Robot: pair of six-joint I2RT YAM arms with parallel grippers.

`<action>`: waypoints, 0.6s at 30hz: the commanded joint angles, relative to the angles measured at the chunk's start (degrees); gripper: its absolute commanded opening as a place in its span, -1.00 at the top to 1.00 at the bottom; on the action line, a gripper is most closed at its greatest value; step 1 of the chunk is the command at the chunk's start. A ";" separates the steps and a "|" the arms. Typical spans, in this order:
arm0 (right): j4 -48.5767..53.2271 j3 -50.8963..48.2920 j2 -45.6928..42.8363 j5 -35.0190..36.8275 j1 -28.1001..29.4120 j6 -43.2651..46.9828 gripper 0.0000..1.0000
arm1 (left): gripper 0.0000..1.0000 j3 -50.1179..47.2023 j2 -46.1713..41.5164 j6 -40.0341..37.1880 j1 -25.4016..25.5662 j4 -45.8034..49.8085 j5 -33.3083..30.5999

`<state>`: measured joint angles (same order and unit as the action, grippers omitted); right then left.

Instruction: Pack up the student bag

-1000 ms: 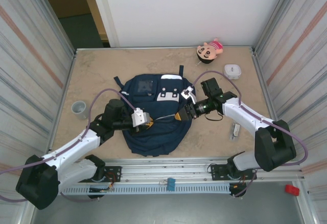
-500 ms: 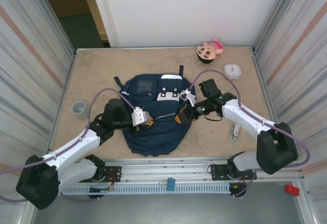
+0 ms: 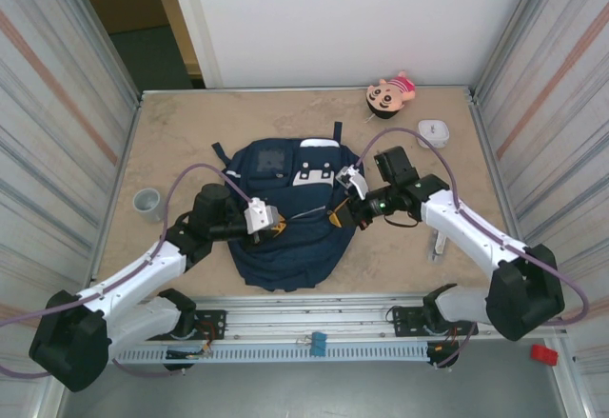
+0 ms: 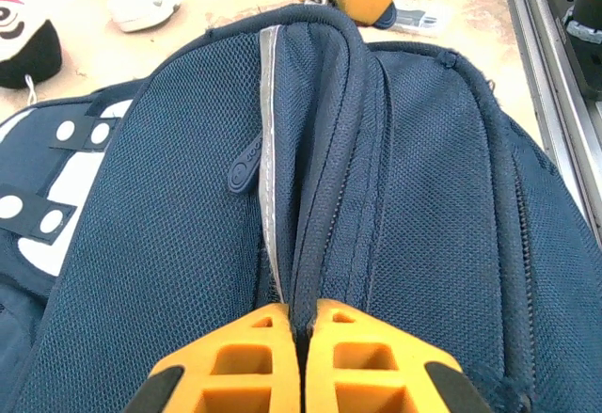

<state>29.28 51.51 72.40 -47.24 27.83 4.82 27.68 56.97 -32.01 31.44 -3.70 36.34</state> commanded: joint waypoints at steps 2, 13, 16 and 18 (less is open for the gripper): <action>-3.78 -2.00 -4.25 2.01 1.19 -5.64 0.77 | 1.00 2.11 -1.03 1.76 -0.35 -4.51 0.10; -10.66 -5.28 -5.22 6.58 2.19 -14.40 0.99 | 1.00 4.41 0.20 6.93 0.12 -5.79 -1.50; -11.29 -5.60 -7.60 10.75 5.45 -17.55 1.00 | 1.00 7.21 2.15 9.71 3.65 -4.20 -9.09; -11.43 -5.89 -9.32 13.91 7.69 -19.77 1.00 | 1.00 9.18 4.12 10.75 7.48 -3.66 -15.85</action>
<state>20.62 45.98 65.91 -36.97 32.38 -10.15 31.64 59.61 -24.99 35.44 -2.76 29.04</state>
